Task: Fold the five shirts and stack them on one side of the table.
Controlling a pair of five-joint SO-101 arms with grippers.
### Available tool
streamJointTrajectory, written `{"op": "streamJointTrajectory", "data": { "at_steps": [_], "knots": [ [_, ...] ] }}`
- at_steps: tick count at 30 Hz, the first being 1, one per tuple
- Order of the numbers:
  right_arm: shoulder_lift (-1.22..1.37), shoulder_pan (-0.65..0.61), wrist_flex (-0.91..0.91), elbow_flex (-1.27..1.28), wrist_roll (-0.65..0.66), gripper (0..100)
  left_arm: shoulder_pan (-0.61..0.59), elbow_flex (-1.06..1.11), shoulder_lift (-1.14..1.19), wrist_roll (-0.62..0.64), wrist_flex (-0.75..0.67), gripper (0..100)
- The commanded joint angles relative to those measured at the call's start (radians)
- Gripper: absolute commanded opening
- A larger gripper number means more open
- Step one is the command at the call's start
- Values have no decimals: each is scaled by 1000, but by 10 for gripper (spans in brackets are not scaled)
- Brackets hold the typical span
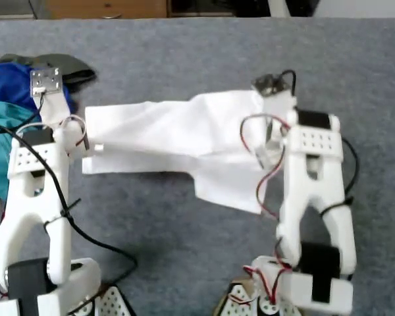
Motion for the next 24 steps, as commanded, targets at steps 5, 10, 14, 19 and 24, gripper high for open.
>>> {"op": "streamJointTrajectory", "data": {
  "at_steps": [5, 10, 14, 19, 24],
  "knots": [
    [-122, -4, -83, 183, 12, 2, -61, -18, -5, -9, -55, 19],
    [-120, 15, -196, 274, 11, 2, 0, -9, 105, -9, -114, 19],
    [-120, 15, -269, 332, 6, 2, 23, -29, 193, -6, -196, 19],
    [-120, 15, -319, 381, 6, 2, 17, -31, 305, -9, -278, 19],
    [-120, 42, -362, 381, 6, 2, 12, -89, 352, -5, -288, 19]
  ]
}}
